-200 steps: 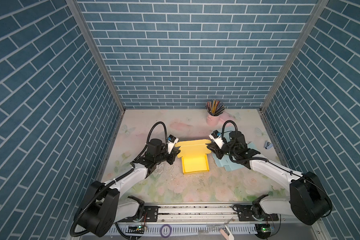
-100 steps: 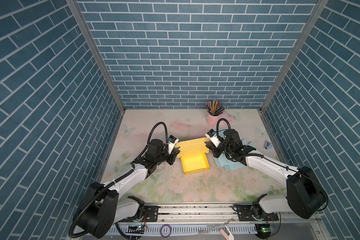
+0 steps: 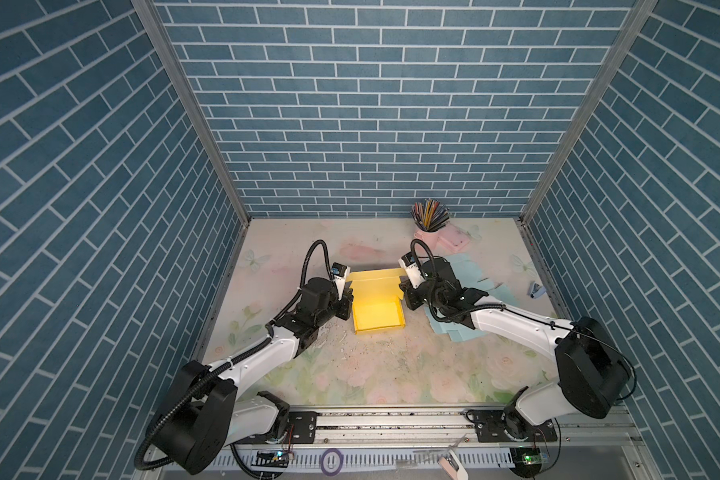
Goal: Fold the paper box
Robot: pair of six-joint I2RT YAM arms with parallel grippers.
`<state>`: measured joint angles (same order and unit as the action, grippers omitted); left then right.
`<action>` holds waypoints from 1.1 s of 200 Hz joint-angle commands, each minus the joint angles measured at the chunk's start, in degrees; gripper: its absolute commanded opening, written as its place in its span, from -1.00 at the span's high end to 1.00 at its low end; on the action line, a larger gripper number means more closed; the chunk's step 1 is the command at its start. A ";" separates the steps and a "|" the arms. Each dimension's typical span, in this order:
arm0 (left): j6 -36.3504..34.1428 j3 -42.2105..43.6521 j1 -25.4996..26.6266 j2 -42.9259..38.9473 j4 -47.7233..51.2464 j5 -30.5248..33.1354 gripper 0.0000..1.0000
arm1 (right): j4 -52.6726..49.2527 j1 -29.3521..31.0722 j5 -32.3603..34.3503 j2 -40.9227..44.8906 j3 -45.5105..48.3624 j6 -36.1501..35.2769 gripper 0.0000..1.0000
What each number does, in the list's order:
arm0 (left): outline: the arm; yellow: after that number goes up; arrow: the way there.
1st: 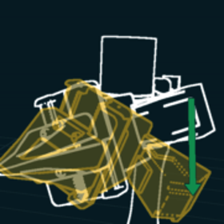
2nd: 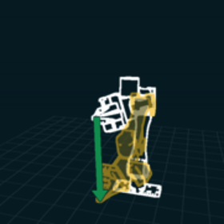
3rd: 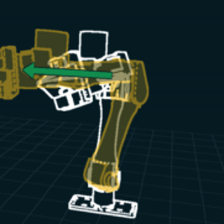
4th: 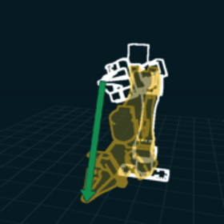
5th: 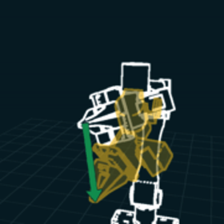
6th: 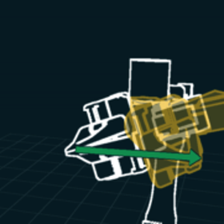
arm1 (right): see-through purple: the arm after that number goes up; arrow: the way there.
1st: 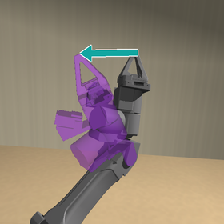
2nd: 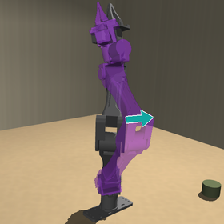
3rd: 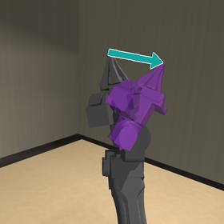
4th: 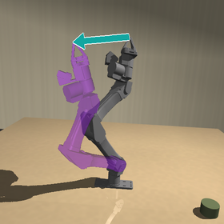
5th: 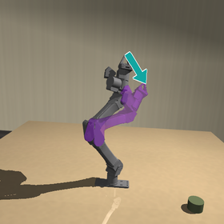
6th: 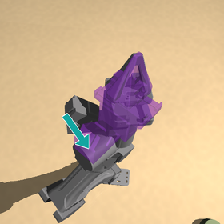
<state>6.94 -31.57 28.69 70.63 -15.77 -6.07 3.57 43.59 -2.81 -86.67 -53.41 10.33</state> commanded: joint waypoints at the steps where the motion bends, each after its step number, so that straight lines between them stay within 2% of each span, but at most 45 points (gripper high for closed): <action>1: 2.49 -1.92 2.38 1.36 -8.21 3.47 0.91 | 5.19 2.29 1.11 -1.81 -2.64 7.76 0.80; 38: 4.54 -2.43 2.51 6.36 -13.87 8.13 0.92 | 5.92 2.54 3.43 -7.39 -6.57 9.54 0.79; 68: 5.60 -4.17 2.60 10.55 -17.50 10.00 0.92 | 6.11 4.00 6.44 -10.20 -7.78 7.70 0.79; 108: 6.65 -3.70 3.38 13.81 -22.45 13.78 0.93 | 6.91 6.95 13.10 -11.23 -6.85 5.59 0.79; 156: 7.56 -2.01 5.36 17.26 -27.27 18.09 0.93 | 10.54 9.24 17.97 -11.26 -4.56 4.63 0.79; 220: 7.83 2.61 5.83 21.72 -35.73 18.08 0.93 | 14.47 10.91 21.31 -11.65 -2.06 5.10 0.79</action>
<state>13.56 -30.87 32.56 90.50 -45.28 16.16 13.93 52.60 20.10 -96.66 -56.05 16.05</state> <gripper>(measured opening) 0.056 0.104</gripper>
